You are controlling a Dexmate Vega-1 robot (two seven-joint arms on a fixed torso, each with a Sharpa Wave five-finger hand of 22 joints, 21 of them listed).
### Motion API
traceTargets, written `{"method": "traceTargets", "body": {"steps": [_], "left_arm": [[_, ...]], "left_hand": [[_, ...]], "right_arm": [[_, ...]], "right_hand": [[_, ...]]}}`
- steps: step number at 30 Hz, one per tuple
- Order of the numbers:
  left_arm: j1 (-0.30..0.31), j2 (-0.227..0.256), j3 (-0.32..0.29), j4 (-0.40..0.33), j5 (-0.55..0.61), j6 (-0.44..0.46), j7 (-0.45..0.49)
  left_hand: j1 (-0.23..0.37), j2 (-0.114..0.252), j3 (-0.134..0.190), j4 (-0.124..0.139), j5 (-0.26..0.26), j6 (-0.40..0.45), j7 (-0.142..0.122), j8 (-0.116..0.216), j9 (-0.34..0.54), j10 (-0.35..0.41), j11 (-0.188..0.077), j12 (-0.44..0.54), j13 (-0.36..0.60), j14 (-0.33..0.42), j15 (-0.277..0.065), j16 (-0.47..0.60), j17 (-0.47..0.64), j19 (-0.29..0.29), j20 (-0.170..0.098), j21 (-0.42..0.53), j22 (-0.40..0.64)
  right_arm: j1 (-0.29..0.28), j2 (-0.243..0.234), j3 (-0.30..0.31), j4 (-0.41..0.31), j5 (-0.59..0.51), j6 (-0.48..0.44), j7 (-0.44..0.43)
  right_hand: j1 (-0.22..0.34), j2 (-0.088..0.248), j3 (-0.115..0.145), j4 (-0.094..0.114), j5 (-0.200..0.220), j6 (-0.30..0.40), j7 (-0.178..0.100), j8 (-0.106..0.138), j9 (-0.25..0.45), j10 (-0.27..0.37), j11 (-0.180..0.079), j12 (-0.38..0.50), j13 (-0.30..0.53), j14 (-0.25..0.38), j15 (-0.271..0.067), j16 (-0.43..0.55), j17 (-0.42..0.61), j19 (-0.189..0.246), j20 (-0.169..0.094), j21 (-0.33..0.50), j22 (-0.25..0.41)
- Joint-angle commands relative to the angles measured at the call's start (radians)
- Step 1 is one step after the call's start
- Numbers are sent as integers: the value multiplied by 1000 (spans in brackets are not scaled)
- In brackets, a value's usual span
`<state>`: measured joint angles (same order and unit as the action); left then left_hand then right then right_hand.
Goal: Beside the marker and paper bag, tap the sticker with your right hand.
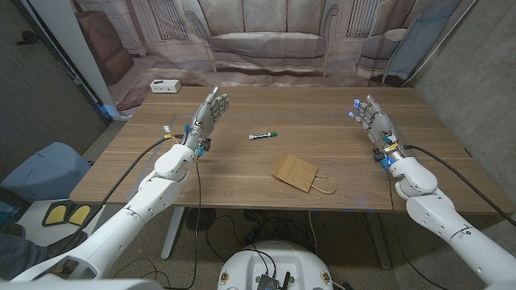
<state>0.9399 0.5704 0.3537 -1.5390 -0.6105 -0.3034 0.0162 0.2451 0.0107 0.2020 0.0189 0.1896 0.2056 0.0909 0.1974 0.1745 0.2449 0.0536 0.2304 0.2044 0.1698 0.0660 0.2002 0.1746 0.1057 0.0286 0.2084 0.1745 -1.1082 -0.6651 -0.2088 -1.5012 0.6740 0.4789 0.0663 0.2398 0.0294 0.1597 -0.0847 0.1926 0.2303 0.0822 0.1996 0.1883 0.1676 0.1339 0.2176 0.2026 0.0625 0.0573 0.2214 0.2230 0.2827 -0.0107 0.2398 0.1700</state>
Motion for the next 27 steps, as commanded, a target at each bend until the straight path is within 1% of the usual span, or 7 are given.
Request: {"method": "traceTargets", "body": {"steps": [1,4,9,15,21,27], "left_arm": [[-9,8,12,-29,31,38,38],[-9,14,11,-42,35,58,52],[-10,21,12,-49,37,70,53],[-11,20,17,-55,40,74,53],[-14,17,18,-56,40,85,63],[-24,14,24,-54,42,92,59]], "left_hand": [[12,2,-1,-6,4,9,2,3,4,11,5,3,1,11,2,1,4,2,4,0,3],[13,3,0,-7,4,11,2,3,4,13,1,3,0,14,3,2,4,2,4,-1,3],[15,6,1,-9,4,17,5,3,4,18,1,4,0,25,2,4,4,5,6,0,3],[18,9,3,-11,4,21,5,3,4,21,4,4,-1,30,3,4,4,7,6,-1,3],[19,11,4,-12,4,22,4,3,5,23,5,4,-1,33,3,4,4,7,8,-2,3],[21,13,5,-14,3,25,4,3,5,26,1,4,-2,36,2,3,4,7,9,-2,3]], "right_arm": [[-69,-24,46,-31,25,24,-3],[-86,-30,57,-37,26,30,-4],[-117,-39,76,-51,34,29,-8],[-160,-50,105,-73,34,33,-22],[-181,-49,123,-72,33,52,-13],[-221,-56,151,-84,37,61,-16]], "right_hand": [[-5,-1,1,-3,1,1,8,0,3,5,-2,-2,1,7,4,-1,1,14,1,-5,1],[-4,0,1,-3,1,1,8,0,3,6,-2,-1,1,8,5,-1,1,17,1,-5,1],[-4,1,1,-3,1,3,10,1,3,8,-3,-1,1,11,4,0,1,20,1,-6,1],[-4,2,1,-4,1,4,10,1,3,9,-2,-1,1,12,4,0,1,22,0,-7,1],[-4,2,1,-5,1,5,10,1,3,13,-3,0,1,14,5,0,0,27,0,-7,1],[-3,4,2,-6,2,7,10,2,3,14,-3,-1,1,16,5,0,0,34,0,-7,1]]}}
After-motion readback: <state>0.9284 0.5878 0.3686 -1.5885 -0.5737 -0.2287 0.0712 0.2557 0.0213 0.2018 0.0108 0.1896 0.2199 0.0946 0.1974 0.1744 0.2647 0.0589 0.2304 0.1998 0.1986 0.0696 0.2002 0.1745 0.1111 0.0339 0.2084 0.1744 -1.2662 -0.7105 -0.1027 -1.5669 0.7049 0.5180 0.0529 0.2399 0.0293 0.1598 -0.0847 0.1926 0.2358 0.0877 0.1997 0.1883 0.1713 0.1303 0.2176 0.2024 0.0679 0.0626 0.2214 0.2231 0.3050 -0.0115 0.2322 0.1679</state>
